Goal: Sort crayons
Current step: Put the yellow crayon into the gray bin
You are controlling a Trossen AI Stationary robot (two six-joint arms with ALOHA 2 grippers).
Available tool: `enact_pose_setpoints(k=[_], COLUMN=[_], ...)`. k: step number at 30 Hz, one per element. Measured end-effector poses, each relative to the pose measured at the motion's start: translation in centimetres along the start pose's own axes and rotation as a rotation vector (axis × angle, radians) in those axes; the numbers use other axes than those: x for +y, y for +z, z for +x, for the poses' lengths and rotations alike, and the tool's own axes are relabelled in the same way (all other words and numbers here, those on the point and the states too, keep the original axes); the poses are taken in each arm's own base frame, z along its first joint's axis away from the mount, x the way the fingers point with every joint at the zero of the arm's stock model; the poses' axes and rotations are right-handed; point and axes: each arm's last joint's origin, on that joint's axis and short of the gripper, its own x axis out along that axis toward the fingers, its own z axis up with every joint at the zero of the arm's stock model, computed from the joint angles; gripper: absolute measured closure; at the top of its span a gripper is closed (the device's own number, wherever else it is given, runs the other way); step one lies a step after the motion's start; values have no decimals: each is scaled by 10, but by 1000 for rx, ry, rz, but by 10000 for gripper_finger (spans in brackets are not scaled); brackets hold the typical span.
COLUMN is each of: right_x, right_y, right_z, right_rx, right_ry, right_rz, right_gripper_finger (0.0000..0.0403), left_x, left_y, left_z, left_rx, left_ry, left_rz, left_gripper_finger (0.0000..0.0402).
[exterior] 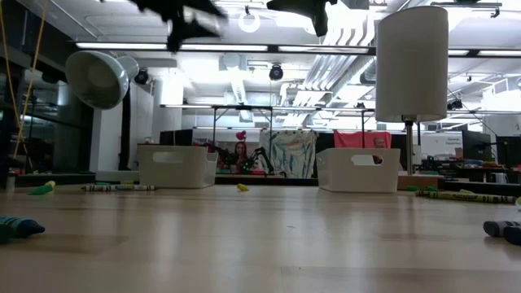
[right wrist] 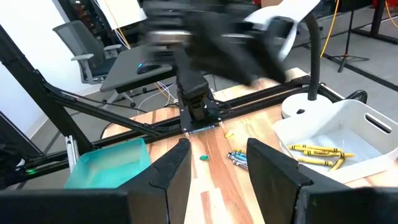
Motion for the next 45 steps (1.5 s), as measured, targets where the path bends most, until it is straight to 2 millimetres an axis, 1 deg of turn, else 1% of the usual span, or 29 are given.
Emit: enact_pose_setpoints(k=[2,3,6,8,11,13,16,18,20,23,26,28,31,37,41,45], right_x=[0,0,0,0,0,-1,-5,-8,-13,-18,-26,-33,-48,-81,-98,-108], right_y=[0,0,0,0,0,-1,-1,-6,-19,-45,-81,-101,-124,-147,-154,-154], right_z=[0,0,0,0,0,-4,-19,-33,-44,-60,-74,-80,-83,-80,-83,-84], right_rx=[0,0,0,0,-3,28,181,338,498,728,920,969,1009,952,953,965], right_ry=[0,1,4,7,9,-3,-65,-172,-291,-462,-645,-741,-798,-806,-808,-779], right_rz=[0,0,0,-1,-1,9,52,81,152,305,403,464,526,588,589,533], right_gripper_finger=[253,253,253,253,253,253,253,253,253,253,253,253,253,253,253,253], left_x=[-20,-27,-38,-40,-40,-40,-40,-41,-40,-40,-40,-40,-40,-40,-40,-40], left_y=[-12,-19,-38,-44,-45,-44,-42,-39,-40,-39,-40,-39,-39,-39,-39,-39], left_z=[-8,-11,-13,-12,-12,-12,-16,-18,-19,-20,-19,-19,-19,-19,-19,-19], left_rx=[-55,-78,-129,-144,-156,-163,-176,-198,-189,-200,-193,-199,-198,-198,-198,-197], left_ry=[-76,-92,-87,-79,-70,-69,-75,-78,-73,-77,-74,-77,-77,-77,-79,-80], left_rz=[71,86,97,98,92,90,87,81,83,80,82,77,71,71,52,44], left_gripper_finger=[229,229,229,229,229,229,229,229,229,229,229,229,229,229,229,229])
